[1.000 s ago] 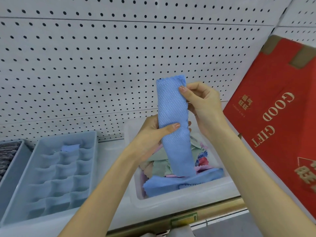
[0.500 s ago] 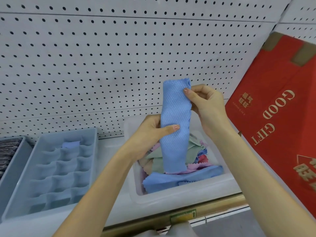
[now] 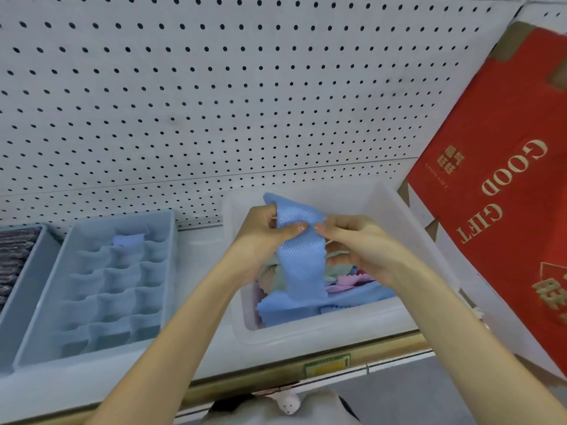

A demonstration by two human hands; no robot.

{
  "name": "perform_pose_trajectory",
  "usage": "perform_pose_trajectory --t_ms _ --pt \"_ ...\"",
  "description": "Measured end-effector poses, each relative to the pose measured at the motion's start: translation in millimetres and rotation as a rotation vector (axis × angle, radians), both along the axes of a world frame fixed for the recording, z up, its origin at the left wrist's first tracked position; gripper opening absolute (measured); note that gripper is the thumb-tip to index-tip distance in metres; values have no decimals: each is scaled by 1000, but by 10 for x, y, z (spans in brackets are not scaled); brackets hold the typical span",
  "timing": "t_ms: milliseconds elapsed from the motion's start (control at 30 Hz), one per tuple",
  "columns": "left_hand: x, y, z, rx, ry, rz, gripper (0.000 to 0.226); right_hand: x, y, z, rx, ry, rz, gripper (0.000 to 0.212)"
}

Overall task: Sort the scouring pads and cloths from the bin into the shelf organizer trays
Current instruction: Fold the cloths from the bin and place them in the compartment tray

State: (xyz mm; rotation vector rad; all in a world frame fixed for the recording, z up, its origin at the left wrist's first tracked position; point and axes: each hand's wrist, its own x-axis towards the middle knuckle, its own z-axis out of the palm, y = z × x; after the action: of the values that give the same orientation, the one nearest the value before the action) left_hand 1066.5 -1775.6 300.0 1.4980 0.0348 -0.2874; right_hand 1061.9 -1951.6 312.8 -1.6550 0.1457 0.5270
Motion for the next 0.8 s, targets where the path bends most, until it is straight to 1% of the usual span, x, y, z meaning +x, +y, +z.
perform_pose_trajectory --t_ms 67,167,267,333,400,467,500,567,633,667,733,800 --pt "-24 -10 -8 -10 8 -15 16 2 10 -51 40 30 -5 15" --pt "-66 -11 -16 10 33 -49 17 1 31 -116 110 57 -23 10" --pt "-107 31 -54 3 66 -78 22 -35 65 -193 110 1 -36 11" --pt "-142 86 -68 -10 102 -120 21 -60 74 -240 56 -59 -34 18" --pt "-152 155 -80 -17 141 -174 22 -77 75 -269 58 -83 -24 20" --pt "-144 216 -76 -65 167 -203 25 -79 77 -270 133 -87 -57 9" --pt "-138 234 -62 -102 168 -207 28 -83 84 -248 189 -83 -84 9" --pt "-129 251 -18 -180 157 -204 30 -68 88 -221 290 -70 -123 25" --pt "-128 251 24 -247 140 -198 28 -50 91 -174 338 -59 -128 42" --pt "-123 250 34 -270 131 -196 27 -47 91 -139 358 -62 -115 42" --pt "-115 248 55 -301 100 -205 25 -29 71 -85 400 -74 -79 31" --pt "-111 249 71 -342 64 -208 24 -35 53 -11 445 -91 -34 24"
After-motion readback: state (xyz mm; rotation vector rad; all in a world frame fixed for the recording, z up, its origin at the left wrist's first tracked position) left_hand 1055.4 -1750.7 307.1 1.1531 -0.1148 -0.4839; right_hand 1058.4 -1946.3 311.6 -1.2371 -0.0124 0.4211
